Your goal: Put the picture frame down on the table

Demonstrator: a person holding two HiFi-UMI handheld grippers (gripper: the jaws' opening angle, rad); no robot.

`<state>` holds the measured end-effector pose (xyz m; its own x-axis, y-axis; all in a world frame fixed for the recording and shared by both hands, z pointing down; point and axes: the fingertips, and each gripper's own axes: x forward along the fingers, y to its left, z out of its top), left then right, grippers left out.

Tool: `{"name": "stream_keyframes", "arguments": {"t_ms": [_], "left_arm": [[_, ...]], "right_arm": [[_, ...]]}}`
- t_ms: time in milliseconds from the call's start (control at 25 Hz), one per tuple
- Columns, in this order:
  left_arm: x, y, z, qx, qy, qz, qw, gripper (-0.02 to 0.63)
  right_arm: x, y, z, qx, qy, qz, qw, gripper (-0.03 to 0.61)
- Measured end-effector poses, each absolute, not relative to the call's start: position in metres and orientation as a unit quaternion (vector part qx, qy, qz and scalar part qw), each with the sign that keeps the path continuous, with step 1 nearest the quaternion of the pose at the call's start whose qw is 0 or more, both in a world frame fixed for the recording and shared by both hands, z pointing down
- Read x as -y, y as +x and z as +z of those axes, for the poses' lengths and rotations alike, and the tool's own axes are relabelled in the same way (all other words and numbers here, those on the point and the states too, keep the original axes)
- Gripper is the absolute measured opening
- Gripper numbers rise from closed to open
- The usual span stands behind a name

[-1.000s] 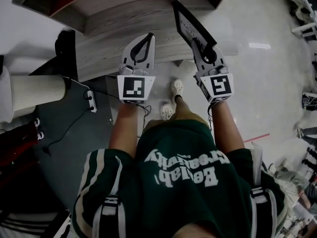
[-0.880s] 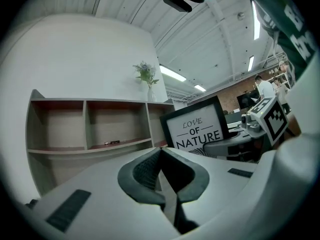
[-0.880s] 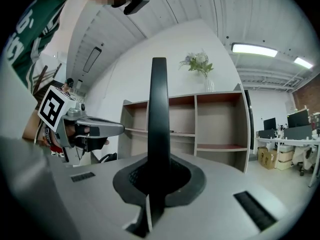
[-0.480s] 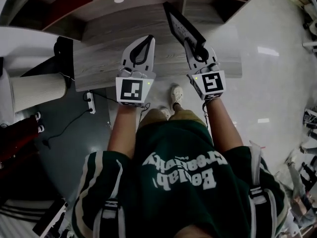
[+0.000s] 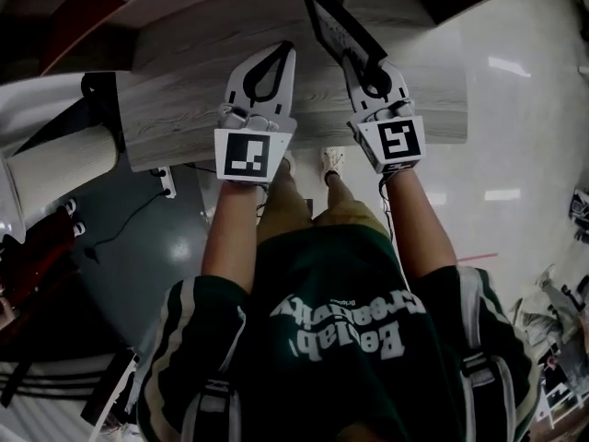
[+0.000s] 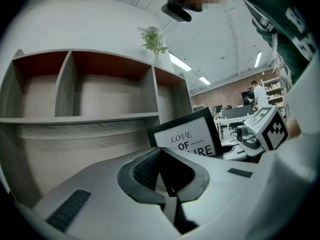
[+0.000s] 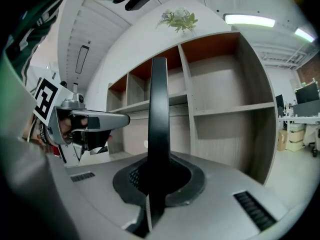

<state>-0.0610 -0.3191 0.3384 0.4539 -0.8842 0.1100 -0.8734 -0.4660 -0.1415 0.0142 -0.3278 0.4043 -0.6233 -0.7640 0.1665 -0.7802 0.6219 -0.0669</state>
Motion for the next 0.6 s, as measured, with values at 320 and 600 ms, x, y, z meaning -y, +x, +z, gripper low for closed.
{"name": "stream_keyframes", "arguments": {"t_ms": [320, 600], "left_arm": [[0.356, -0.08, 0.394, -0.506, -0.859, -0.08, 0.001, 0.018], [0.375, -0.079, 0.439, -0.492, -0.867, -0.079, -0.019, 0.018]], "right_arm": [[0.364, -0.006, 0.447, 0.891, 0.445, 0.065, 0.059, 0.038], [0.383, -0.006, 0.494, 0.88, 0.46, 0.079, 0.089, 0.038]]}}
